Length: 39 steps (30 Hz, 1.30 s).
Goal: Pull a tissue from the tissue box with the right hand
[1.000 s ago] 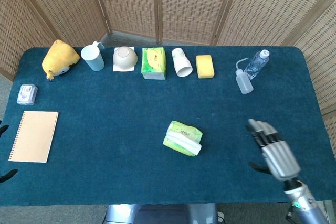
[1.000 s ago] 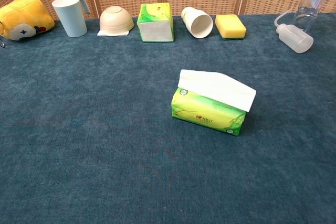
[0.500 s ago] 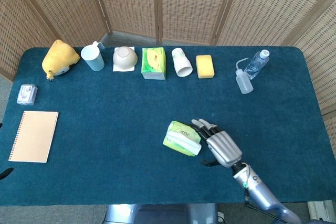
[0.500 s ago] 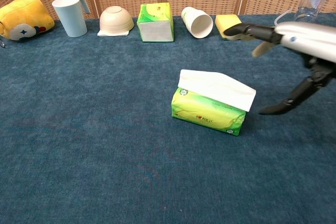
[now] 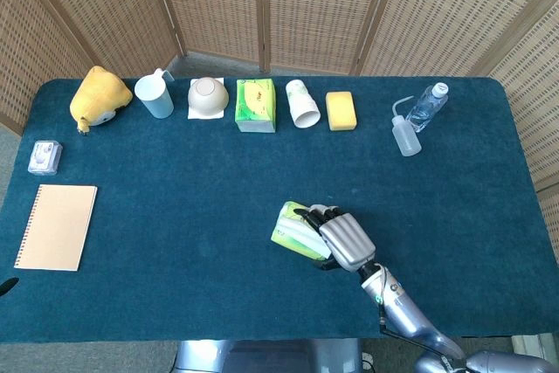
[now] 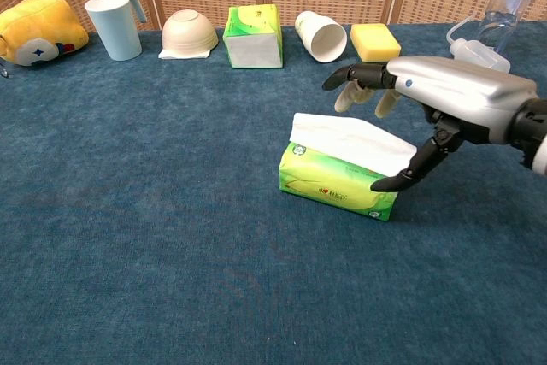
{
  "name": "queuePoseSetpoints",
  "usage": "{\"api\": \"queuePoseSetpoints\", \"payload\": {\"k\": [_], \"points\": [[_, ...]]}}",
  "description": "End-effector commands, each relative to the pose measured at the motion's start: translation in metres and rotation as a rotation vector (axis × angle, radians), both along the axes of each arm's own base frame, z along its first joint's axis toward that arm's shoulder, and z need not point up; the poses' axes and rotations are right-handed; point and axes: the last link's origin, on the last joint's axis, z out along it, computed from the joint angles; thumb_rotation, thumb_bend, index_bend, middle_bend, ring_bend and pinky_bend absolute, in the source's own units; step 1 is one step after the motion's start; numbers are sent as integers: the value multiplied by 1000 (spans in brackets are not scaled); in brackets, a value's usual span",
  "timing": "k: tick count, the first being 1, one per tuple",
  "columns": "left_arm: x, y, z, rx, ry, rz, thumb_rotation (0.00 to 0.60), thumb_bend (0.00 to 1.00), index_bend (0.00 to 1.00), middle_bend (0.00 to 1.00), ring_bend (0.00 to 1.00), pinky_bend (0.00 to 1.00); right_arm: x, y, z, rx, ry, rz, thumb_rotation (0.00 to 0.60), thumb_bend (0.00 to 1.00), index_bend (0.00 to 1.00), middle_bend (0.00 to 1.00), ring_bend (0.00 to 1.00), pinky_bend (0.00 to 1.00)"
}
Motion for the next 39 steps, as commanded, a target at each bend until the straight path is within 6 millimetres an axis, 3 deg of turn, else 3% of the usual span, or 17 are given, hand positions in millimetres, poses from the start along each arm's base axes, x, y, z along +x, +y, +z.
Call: {"api": "queuePoseSetpoints", "payload": {"k": [1,7,10,13,20,32,39], "points": [[-1,0,1,1,1,2,600,0,0,0,0,12,-1,-9,-7,-9,8,-14,600,87,183,310,253,365],[-3,3,1,2,2,10,600,0,0,0,0,12,-2,-11,-11,-23,-23,-23,600,415,392,465,399,547],[-4,3,1,0,2,13,600,0,0,0,0,12,0,-11,-11,-21,-41,-20,600,477,504,559,482,603],[-3,3,1,1,3,12,600,0,0,0,0,12,1,-11,-13,-22,-27,-12,600,499,603,651,559,668],[-3,1,1,-3,4,13,600,0,0,0,0,12,-1,-14,-23,-64,-1,30,600,559,685,754,642,927],[-3,1,1,-11,1,18,600,0,0,0,0,12,34,-15,36,-441,-193,264,600,567,702,759,642,938],[-2,0,1,-13,0,17,600,0,0,0,0,12,45,-25,61,-510,-207,287,600,567,700,759,642,938]]}}
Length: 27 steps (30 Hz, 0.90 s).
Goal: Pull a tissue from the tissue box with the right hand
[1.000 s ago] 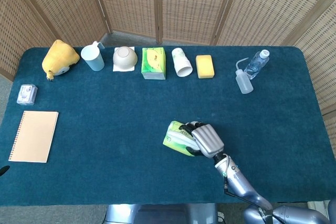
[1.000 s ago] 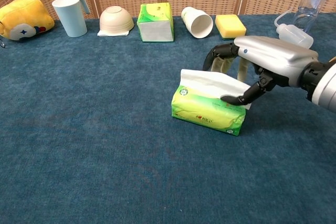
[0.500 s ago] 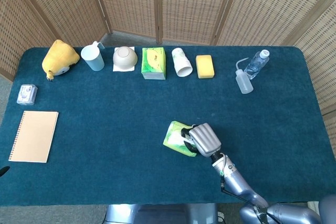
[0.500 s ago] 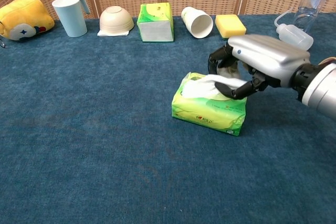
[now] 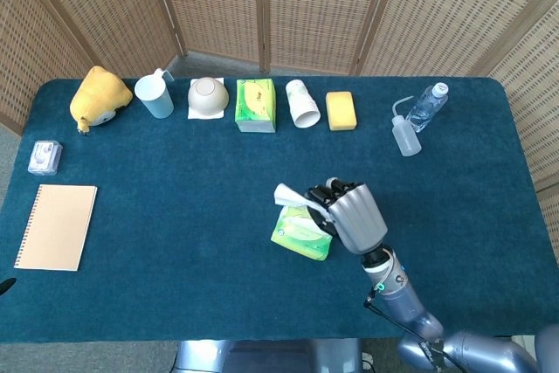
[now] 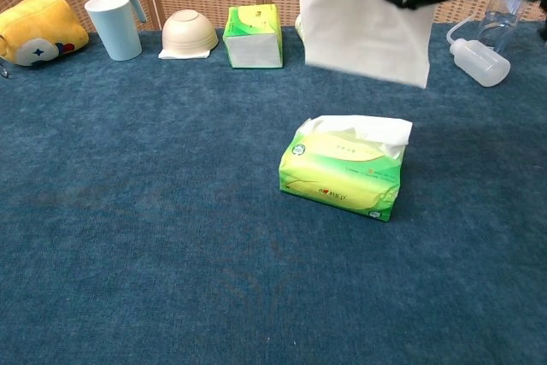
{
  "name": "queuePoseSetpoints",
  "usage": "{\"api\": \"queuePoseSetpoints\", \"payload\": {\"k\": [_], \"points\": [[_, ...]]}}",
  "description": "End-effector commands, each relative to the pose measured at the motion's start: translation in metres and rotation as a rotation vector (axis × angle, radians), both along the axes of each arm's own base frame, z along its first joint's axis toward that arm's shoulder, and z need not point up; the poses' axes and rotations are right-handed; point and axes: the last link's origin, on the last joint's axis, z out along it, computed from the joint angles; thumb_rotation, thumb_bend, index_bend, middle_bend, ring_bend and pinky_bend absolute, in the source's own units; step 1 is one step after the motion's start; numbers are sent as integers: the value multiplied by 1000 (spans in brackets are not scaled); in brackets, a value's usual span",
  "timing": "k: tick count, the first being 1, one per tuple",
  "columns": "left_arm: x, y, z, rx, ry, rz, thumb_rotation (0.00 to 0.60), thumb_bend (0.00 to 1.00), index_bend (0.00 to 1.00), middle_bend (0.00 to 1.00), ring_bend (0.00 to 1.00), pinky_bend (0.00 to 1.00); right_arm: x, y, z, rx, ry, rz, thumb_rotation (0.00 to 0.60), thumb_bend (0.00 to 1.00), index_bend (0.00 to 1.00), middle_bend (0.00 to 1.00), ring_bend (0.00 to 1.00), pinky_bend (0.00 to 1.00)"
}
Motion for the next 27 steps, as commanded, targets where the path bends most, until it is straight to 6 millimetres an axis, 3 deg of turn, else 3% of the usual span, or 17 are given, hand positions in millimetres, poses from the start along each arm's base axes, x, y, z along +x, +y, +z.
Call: {"api": "queuePoseSetpoints", "payload": {"k": [1,6,20,27], "points": [[0,0,0,-1,1,-1,600,0,0,0,0,12,5,-4,8,3,-2,-5,600,567,699,759,642,938],[0,0,-1,-5,3,2,600,0,0,0,0,12,12,4,1,99,-20,-5,600,568,695,759,642,938],[3,0,-8,-39,12,-1,600,0,0,0,0,12,80,15,-77,357,-51,12,600,568,691,759,635,887],[0,2,-8,-45,10,11,600,0,0,0,0,12,94,18,-110,423,-39,-21,600,567,693,759,631,872]]}}
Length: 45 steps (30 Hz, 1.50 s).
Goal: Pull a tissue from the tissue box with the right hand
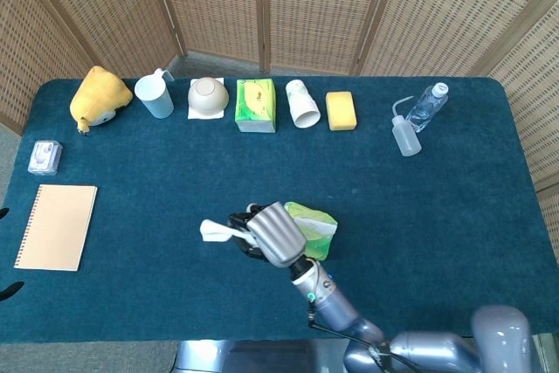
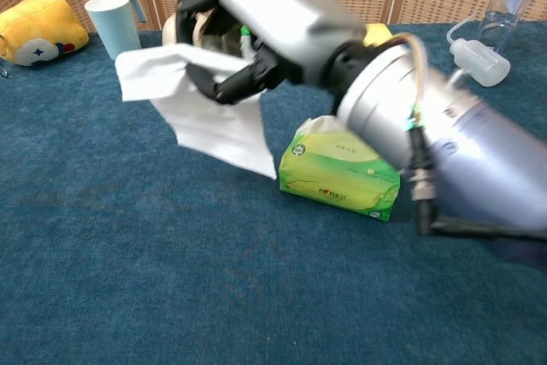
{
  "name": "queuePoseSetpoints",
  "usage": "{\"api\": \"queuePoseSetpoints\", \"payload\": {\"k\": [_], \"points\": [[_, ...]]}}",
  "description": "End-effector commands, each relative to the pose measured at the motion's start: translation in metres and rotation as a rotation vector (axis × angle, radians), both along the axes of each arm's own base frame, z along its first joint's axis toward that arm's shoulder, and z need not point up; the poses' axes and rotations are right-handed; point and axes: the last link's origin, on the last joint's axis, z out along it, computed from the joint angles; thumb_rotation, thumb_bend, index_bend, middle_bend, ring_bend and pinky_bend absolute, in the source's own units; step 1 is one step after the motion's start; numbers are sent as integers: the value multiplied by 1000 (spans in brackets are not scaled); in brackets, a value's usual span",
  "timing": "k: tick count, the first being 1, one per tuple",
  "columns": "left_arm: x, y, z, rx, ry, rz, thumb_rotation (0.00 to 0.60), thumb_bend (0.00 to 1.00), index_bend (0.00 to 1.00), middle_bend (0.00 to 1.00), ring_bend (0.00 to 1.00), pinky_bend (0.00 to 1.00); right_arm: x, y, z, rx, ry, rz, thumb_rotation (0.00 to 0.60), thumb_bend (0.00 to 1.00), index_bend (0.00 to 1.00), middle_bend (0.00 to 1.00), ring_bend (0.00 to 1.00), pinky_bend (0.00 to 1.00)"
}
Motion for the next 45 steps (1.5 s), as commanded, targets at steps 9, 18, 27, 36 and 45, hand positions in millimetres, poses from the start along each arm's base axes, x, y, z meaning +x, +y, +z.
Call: {"api": "queuePoseSetpoints", "payload": {"k": [9,18,27,36,45], "points": [[-1,0,-1,-11,2,7,600,0,0,0,0,12,1,0,-43,75,159,-12,600,441,202,314,250,568],[0,0,-2,-15,1,9,600,0,0,0,0,12,-4,0,-17,46,188,2,600,21,0,0,0,169],[1,0,-2,-19,0,5,600,0,0,0,0,12,-26,-3,38,-71,153,8,600,5,0,0,0,169],[2,-2,0,-13,-6,-3,600,0,0,0,0,12,-127,-13,110,-220,217,-36,600,0,0,0,0,182],[8,-4,0,-4,-1,-28,600,0,0,0,0,12,-218,7,147,-241,247,-167,600,0,0,0,0,160]]}}
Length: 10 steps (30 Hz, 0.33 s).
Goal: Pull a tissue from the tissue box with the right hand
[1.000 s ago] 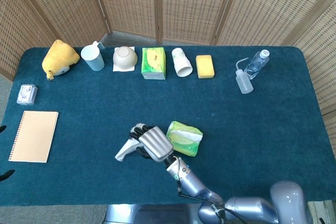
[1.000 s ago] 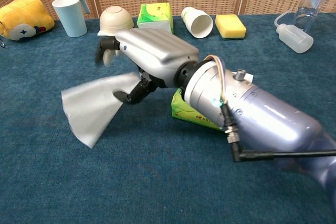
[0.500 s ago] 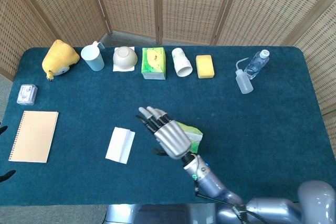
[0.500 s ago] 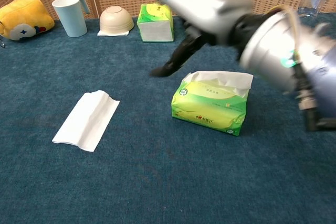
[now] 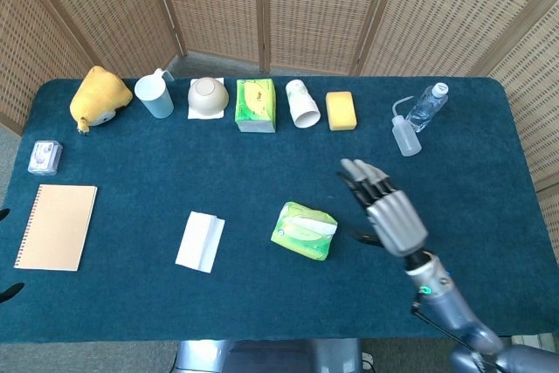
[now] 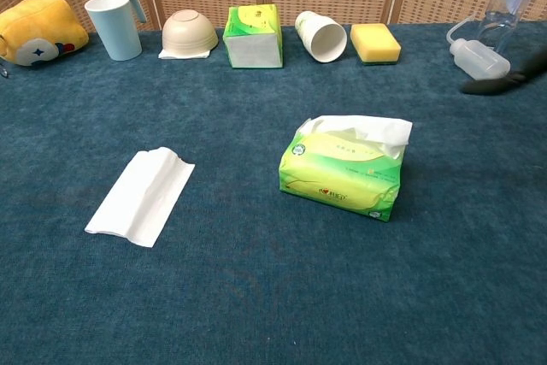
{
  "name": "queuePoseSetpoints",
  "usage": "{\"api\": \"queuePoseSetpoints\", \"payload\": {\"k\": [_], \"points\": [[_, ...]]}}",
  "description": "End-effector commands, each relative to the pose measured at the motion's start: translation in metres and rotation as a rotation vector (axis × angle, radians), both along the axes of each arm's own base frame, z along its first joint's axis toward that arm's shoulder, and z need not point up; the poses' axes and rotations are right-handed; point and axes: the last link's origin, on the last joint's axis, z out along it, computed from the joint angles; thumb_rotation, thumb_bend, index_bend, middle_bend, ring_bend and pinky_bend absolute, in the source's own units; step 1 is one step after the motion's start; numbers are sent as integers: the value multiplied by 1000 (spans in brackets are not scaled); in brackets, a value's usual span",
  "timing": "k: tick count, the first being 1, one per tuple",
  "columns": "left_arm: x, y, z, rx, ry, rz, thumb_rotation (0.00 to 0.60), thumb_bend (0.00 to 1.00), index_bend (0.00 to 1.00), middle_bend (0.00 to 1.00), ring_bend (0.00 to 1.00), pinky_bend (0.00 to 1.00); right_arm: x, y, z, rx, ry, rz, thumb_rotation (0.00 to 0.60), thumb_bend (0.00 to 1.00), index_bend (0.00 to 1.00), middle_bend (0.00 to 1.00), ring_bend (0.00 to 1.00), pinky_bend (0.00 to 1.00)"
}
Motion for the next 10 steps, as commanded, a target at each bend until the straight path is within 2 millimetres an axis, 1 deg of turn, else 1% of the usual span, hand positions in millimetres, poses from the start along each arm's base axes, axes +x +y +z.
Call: {"api": "queuePoseSetpoints", "payload": {"k": [1,6,7,8,10], "points": [[3,-2,-1,-5,-4,-13,600,0,0,0,0,12,-43,16,21,-25,20,-63,600,0,0,0,0,160],[6,-8,-1,-4,3,-33,600,0,0,0,0,12,-79,42,44,-65,73,-158,600,0,0,0,0,145],[7,-9,-1,-2,4,-38,600,0,0,0,0,12,-91,53,53,-95,95,-219,600,0,0,0,0,132],[7,-9,-1,-6,4,-39,600,0,0,0,0,12,-100,66,62,-120,104,-280,600,0,0,0,0,123],[7,-10,-1,-8,4,-40,600,0,0,0,0,12,-102,77,68,-132,100,-316,600,0,0,0,0,99]]}}
